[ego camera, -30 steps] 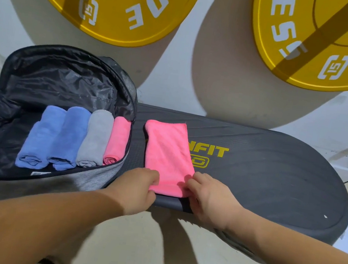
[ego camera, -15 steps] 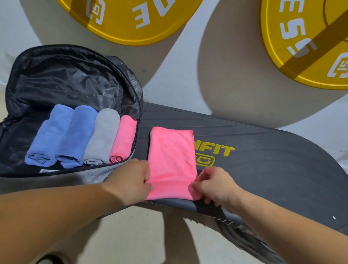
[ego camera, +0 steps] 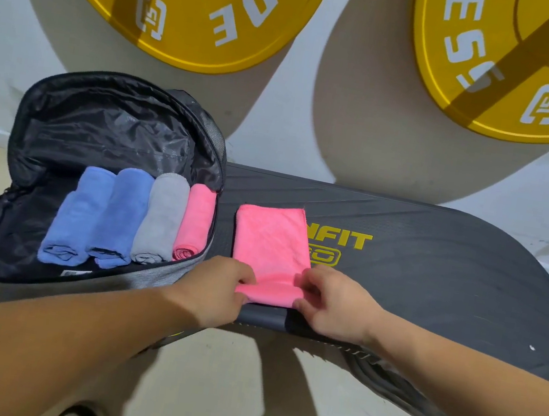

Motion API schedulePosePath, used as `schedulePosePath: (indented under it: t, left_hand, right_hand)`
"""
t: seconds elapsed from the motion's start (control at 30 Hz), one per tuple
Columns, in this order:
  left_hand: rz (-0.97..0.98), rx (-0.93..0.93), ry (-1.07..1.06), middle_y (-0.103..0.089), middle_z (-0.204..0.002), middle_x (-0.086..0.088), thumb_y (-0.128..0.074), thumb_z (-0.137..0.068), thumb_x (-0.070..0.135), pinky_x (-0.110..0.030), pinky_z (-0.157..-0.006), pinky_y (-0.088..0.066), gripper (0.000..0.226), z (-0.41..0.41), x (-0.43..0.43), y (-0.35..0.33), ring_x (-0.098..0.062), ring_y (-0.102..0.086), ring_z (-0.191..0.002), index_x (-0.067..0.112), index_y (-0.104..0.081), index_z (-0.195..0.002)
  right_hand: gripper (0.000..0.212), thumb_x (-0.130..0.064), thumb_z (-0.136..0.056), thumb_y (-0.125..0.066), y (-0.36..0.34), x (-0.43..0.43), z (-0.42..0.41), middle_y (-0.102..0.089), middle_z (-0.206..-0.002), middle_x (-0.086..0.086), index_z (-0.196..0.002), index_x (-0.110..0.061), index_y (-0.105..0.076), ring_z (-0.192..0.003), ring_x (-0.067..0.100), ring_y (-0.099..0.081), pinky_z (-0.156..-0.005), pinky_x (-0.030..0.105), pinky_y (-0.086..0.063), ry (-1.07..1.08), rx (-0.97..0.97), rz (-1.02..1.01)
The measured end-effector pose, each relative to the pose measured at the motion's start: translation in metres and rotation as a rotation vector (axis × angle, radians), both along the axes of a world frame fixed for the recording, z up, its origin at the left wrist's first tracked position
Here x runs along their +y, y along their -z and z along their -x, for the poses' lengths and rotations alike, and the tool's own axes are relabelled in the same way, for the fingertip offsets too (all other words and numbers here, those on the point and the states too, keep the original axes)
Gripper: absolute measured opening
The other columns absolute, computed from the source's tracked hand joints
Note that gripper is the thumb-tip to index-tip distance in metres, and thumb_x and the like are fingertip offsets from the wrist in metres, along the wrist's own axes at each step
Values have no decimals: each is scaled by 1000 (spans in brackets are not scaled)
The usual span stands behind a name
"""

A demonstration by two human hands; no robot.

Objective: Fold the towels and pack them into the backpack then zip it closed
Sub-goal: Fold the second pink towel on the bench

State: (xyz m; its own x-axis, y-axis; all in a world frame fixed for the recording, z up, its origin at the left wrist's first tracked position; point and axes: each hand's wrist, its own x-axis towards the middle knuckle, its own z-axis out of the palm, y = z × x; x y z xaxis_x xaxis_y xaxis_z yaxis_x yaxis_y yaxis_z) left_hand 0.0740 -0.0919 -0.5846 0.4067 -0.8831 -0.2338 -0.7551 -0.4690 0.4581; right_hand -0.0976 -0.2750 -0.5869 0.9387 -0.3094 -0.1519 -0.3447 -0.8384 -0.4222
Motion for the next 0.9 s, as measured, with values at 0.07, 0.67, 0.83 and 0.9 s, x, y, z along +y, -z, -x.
schedulePosePath:
  t: [0.07, 0.67, 0.83, 0.9]
  left_hand:
    - [55, 262, -228, -72, -86, 4, -68, -84, 12, -27, -72, -55, 14, -5, -4, -2, -13, -66, -76, 23, -73, -91]
    - [-19, -428, 256, -55, -117, -6, -52, -93, 15, -47, -90, -49, 27, 4, -10, 2, -28, -50, -108, 15, -56, -119]
    - [98, 9, -96, -69, -106, 1, -61, -80, 28, -34, -85, -51, 33, -8, -11, -5, -23, -63, -96, 22, -66, -112]
    - [125, 301, -291, -69, -88, 3, -65, -75, 25, -35, -78, -54, 23, -13, -15, -10, -19, -63, -80, 22, -67, -98]
  right_hand:
    - [14, -34, -93, -65, -2, -3, -9, -56, -82, -15, -96, -20, -63, -81, 14, -59, -71, 22, -44, 168, 56, -245]
    - [58, -66, -85, -57, 13, -14, -12, -57, -112, 0, -119, -19, -58, -104, 26, -59, -78, 40, -54, -147, -58, 274]
    - [18, -39, -93, -65, -1, -14, -20, -65, -111, -9, -105, -28, -56, -97, 17, -59, -82, 26, -44, 152, -11, -191]
    - [13, -35, -97, -63, -8, -15, -25, -64, -91, -8, -94, -23, -57, -85, 16, -59, -71, 23, -43, 235, 16, -356]
